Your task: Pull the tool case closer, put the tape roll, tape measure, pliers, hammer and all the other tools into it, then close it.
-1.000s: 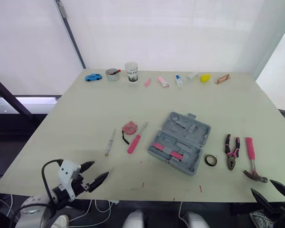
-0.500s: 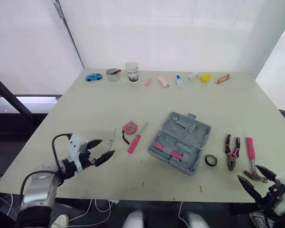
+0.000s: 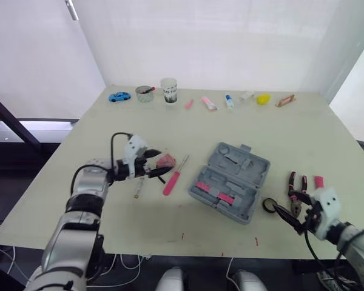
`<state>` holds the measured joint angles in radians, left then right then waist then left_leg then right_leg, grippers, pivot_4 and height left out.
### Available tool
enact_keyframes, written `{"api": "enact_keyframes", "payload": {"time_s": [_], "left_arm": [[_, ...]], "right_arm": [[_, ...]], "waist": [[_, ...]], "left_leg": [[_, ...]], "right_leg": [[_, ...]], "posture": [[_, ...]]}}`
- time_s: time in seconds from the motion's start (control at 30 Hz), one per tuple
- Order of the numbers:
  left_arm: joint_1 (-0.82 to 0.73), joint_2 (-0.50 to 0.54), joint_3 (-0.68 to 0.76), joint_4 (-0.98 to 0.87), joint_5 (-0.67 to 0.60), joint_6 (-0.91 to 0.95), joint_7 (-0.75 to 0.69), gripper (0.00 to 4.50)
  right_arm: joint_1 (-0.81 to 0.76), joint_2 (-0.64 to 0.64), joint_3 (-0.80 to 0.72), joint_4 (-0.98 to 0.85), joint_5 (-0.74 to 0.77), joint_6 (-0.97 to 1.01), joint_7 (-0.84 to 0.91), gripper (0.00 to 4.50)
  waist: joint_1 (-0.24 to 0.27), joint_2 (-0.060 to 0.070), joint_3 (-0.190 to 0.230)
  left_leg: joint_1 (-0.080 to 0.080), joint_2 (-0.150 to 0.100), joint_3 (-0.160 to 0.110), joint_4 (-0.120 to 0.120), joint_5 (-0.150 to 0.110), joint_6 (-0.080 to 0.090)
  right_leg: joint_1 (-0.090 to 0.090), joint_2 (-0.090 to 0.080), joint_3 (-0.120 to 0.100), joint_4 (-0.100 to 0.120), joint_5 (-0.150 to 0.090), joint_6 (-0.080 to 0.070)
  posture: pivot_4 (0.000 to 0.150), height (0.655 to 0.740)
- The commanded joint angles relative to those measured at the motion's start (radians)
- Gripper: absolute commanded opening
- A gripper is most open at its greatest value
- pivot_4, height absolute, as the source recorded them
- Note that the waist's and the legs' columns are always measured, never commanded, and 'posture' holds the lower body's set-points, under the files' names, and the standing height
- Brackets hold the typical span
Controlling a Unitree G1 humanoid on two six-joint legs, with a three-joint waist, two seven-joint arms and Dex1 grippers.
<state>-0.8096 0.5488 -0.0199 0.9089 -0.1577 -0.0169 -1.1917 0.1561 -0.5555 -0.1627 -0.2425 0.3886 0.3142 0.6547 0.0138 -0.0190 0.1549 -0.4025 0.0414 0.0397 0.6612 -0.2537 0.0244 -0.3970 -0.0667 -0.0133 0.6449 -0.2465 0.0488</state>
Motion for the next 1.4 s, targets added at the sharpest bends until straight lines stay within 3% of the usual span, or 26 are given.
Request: {"api": "enact_keyframes", "payload": {"time_s": [0.03, 0.07, 0.13, 0.17, 0.27, 0.4, 0.43, 1.07, 1.4], "left_arm": [[-0.081, -0.022, -0.013, 0.105, 0.034, -0.056, -0.022, 4.5], [-0.103, -0.032, -0.017, 0.135, 0.046, -0.067, -0.019, 4.5], [-0.166, -0.067, -0.026, 0.215, 0.073, -0.072, 0.008, 4.01], [-0.197, -0.087, -0.024, 0.254, 0.081, -0.061, 0.02, 3.69], [-0.247, -0.119, -0.023, 0.325, 0.106, -0.054, 0.028, 2.31], [-0.275, -0.144, -0.029, 0.378, 0.153, -0.07, 0.071, 0.48], [-0.278, -0.148, -0.029, 0.385, 0.161, -0.071, 0.079, 0.06], [-0.303, -0.279, -0.075, 0.452, 0.373, -0.053, 0.407, 0.06], [-0.304, -0.298, -0.07, 0.459, 0.42, -0.029, 0.448, 0.06]], "right_arm": [[-0.061, -0.007, 0.008, 0.024, -0.017, 0.034, -0.018, 4.4], [-0.081, -0.008, 0.016, 0.032, -0.019, 0.043, -0.015, 4.17], [-0.151, -0.019, 0.057, 0.062, -0.048, 0.074, -0.011, 3.66], [-0.182, -0.029, 0.081, 0.08, -0.069, 0.09, -0.006, 3.16], [-0.244, -0.056, 0.133, 0.124, -0.119, 0.109, 0.009, 1.75], [-0.311, -0.069, 0.173, 0.172, -0.165, 0.123, 0.015, 0.0], [-0.318, -0.072, 0.181, 0.177, -0.172, 0.128, 0.019, 0.0], [-0.455, -0.045, 0.314, 0.31, -0.315, 0.103, 0.054, 0.0], [-0.529, 0.001, 0.345, 0.409, -0.345, 0.017, 0.088, 0.0]], "waist": [[-0.002, 0.0, 0.0], [-0.005, 0.0, 0.0], [-0.01, -0.002, 0.001], [-0.01, -0.002, 0.001], [-0.01, -0.003, 0.002], [-0.011, -0.003, 0.002], [-0.013, -0.003, 0.002], [-0.024, -0.004, 0.003], [-0.028, -0.004, 0.003]], "left_leg": [[-0.001, 0.0, 0.0, 0.0, 0.0, 0.0], [-0.001, 0.0, 0.0, 0.0, 0.0, 0.0], [-0.001, 0.0, -0.001, 0.0, 0.0, 0.0], [-0.002, 0.0, -0.002, 0.0, 0.0, 0.0], [-0.015, 0.0, -0.005, 0.008, 0.0, 0.0], [-0.015, 0.0, -0.004, 0.009, 0.0, 0.0], [-0.015, 0.0, -0.004, 0.009, 0.0, 0.0], [-0.014, 0.0, -0.005, 0.011, 0.0, 0.0], [-0.013, 0.0, -0.005, 0.011, 0.0, 0.0]], "right_leg": [[-0.001, 0.0, 0.0, 0.0, 0.0, 0.0], [-0.001, 0.0, 0.0, 0.0, 0.0, 0.001], [-0.001, 0.001, 0.001, 0.0, -0.001, 0.001], [-0.002, 0.001, 0.001, 0.0, -0.001, 0.001], [-0.013, 0.002, -0.001, 0.006, 0.0, 0.001], [-0.015, 0.002, 0.0, 0.011, 0.0, 0.001], [-0.015, 0.002, 0.0, 0.011, 0.0, 0.001], [-0.015, 0.001, 0.0, 0.015, 0.0, 0.001], [-0.015, 0.002, 0.0, 0.016, 0.0, 0.001]], "posture": [[0.15, 0.74], [0.15, 0.74], [0.15, 0.74], [0.15, 0.74], [0.15, 0.74], [0.15, 0.74], [0.15, 0.74], [0.15, 0.74], [0.15, 0.74]]}}
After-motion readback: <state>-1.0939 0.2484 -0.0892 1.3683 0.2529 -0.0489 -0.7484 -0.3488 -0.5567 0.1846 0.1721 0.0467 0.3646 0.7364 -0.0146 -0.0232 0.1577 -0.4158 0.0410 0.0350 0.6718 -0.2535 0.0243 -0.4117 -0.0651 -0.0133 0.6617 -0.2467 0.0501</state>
